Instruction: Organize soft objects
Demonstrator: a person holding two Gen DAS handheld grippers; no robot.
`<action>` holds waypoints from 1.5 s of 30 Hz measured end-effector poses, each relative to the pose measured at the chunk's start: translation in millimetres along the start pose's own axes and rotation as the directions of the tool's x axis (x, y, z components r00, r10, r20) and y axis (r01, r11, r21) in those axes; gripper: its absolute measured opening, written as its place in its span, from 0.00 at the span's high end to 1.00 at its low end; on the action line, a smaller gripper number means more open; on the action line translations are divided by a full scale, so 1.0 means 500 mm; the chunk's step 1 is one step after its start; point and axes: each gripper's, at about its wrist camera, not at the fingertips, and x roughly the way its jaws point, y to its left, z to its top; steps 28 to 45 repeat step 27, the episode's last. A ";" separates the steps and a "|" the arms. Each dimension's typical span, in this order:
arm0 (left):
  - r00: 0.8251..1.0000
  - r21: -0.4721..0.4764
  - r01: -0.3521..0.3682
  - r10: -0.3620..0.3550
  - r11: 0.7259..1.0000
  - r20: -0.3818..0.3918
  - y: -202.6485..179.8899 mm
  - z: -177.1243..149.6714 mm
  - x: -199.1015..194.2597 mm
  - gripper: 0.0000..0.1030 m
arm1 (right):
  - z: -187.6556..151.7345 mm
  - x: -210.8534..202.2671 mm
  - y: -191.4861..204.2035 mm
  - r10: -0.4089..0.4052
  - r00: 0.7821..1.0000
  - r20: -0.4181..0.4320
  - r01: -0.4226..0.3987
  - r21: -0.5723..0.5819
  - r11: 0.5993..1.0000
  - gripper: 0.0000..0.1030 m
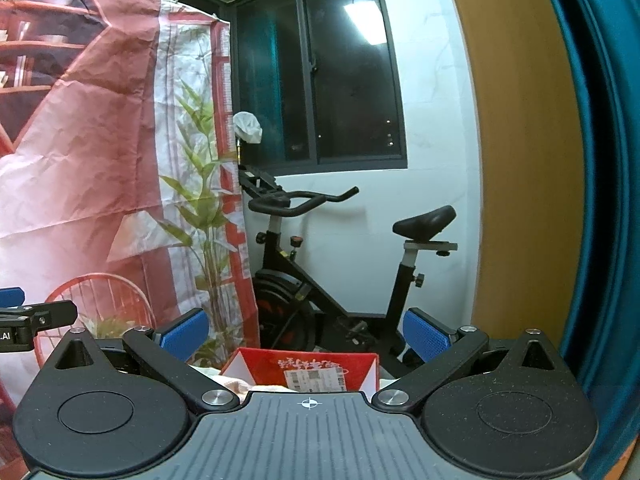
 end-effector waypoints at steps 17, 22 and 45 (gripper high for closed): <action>1.000 -0.002 0.008 -0.008 1.000 -0.014 0.011 -0.002 0.004 0.00 | -0.004 -0.001 0.002 -0.007 1.000 -0.002 0.007 -0.013 1.000 0.00; 1.000 -0.011 0.013 -0.013 1.000 -0.022 0.014 -0.003 0.008 0.00 | -0.008 0.003 -0.001 -0.008 1.000 -0.006 0.008 -0.022 1.000 0.00; 1.000 -0.010 0.012 -0.012 1.000 -0.020 0.016 -0.004 0.009 0.00 | -0.009 0.004 -0.005 -0.009 1.000 -0.006 0.009 -0.024 1.000 0.00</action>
